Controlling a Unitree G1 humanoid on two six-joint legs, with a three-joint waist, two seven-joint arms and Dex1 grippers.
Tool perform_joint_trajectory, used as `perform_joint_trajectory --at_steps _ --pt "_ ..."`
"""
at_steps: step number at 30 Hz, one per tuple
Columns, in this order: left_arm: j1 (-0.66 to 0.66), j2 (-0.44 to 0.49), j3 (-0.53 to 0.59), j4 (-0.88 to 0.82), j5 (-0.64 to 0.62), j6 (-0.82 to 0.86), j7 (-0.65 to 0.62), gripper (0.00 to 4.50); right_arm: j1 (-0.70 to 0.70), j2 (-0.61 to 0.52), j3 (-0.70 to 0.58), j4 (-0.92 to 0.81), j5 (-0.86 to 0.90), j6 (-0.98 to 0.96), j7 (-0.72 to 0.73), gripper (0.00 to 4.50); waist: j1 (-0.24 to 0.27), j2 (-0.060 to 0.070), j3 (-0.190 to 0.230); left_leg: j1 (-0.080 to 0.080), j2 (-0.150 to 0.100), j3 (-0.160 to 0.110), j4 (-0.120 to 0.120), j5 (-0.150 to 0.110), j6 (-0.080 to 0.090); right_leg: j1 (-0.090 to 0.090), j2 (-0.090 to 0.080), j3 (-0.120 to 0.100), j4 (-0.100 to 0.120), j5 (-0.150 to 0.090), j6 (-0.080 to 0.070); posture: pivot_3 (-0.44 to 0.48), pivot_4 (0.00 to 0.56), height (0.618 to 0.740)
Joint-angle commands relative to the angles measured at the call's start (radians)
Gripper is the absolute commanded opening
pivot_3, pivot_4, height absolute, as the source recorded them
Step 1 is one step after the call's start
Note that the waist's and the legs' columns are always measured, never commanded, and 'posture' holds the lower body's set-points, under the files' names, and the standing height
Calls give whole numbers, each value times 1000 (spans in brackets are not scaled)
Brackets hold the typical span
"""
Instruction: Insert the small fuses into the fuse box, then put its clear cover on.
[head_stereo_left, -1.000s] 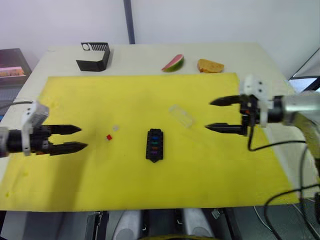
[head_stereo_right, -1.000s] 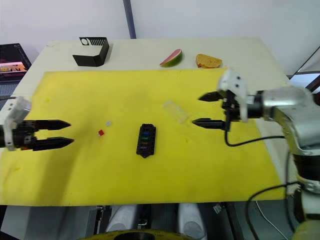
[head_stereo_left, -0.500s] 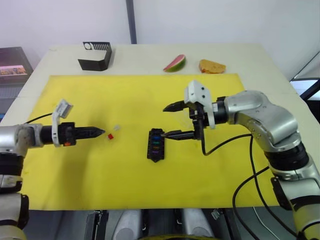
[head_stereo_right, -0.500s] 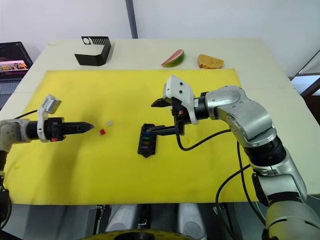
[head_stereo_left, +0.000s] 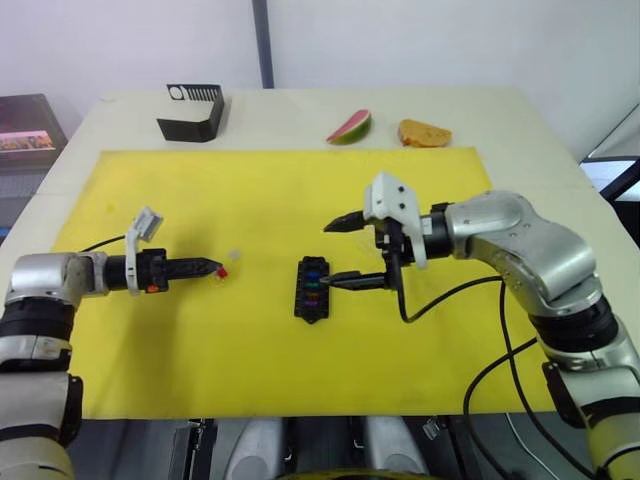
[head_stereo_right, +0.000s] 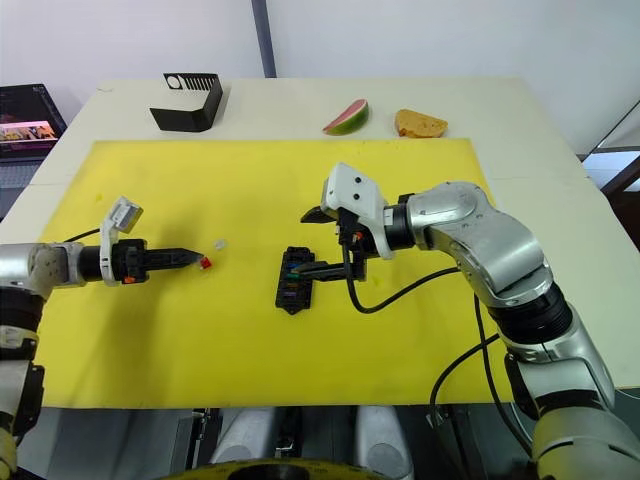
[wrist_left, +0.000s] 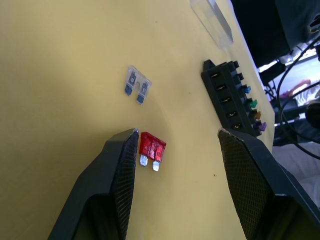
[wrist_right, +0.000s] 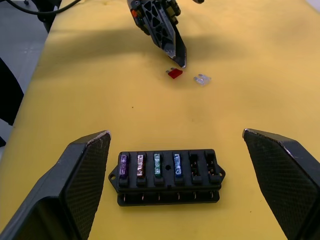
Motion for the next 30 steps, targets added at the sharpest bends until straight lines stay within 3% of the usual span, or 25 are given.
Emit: perform_joint_trajectory --at_steps 1,11,18,22,30 --pt "-13 -3 -16 10 25 -22 -29 2680 -6 1 -23 -42 11 4 -11 4500 -1 0 0 0 0 0 0 0 0 0 0 0 0 0 0 0 150 740" --pt "29 -2 -50 -43 44 -10 -87 2680 -2 -8 -25 -58 15 18 -18 4500 -1 0 0 0 0 0 0 -1 2 0 0 0 0 0 0 0 150 740" --pt "27 -14 -34 -18 58 -29 -58 2680 -3 -14 -17 -54 3 10 -16 4500 0 0 0 0 0 0 0 -2 3 0 0 0 0 0 0 0 150 740" --pt "30 -18 -30 -1 70 -44 -44 1406 -6 -9 -11 -49 -3 7 -19 4500 -1 0 0 0 0 0 0 -2 4 0 -1 0 0 0 0 0 150 740" --pt "31 -17 -30 27 79 -63 -53 1406 -17 1 0 -36 -14 1 -22 4500 -1 0 0 0 0 0 0 -2 4 0 -1 0 0 0 0 0 150 740"
